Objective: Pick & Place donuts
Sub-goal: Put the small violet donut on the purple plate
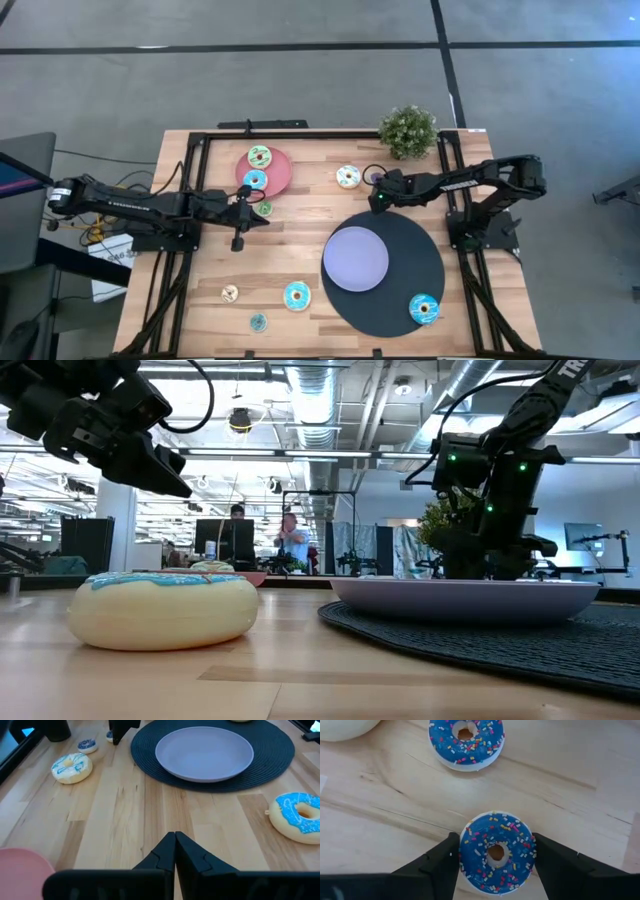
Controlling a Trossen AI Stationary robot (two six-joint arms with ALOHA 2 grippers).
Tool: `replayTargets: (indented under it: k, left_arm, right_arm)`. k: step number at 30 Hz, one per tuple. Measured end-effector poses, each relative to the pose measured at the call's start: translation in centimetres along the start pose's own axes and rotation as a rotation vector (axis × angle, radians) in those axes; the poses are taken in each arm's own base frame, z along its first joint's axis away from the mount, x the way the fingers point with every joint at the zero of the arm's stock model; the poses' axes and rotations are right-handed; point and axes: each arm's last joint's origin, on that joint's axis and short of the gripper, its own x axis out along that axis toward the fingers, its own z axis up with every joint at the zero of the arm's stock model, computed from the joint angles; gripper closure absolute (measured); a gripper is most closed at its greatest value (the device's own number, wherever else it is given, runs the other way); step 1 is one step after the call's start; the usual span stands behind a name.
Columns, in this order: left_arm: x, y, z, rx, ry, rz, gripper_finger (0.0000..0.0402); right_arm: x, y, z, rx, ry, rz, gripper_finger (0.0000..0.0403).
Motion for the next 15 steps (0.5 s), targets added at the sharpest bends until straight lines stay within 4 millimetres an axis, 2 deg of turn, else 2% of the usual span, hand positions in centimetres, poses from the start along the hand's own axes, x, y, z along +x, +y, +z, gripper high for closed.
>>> replayTargets:
  k: [9,15]
  left_arm:
    - [0.0,0.0,0.0,-0.004,0.002,0.000,0.0401]
    - [0.0,0.0,0.0,-0.012,0.002,0.000,0.0401]
  right_arm:
    - [-0.1,0.0,0.0,-0.003,-0.002,0.004,0.0186]
    - [-2.3,1.2,-0.2,-0.061,-0.053,0.095,0.0188]
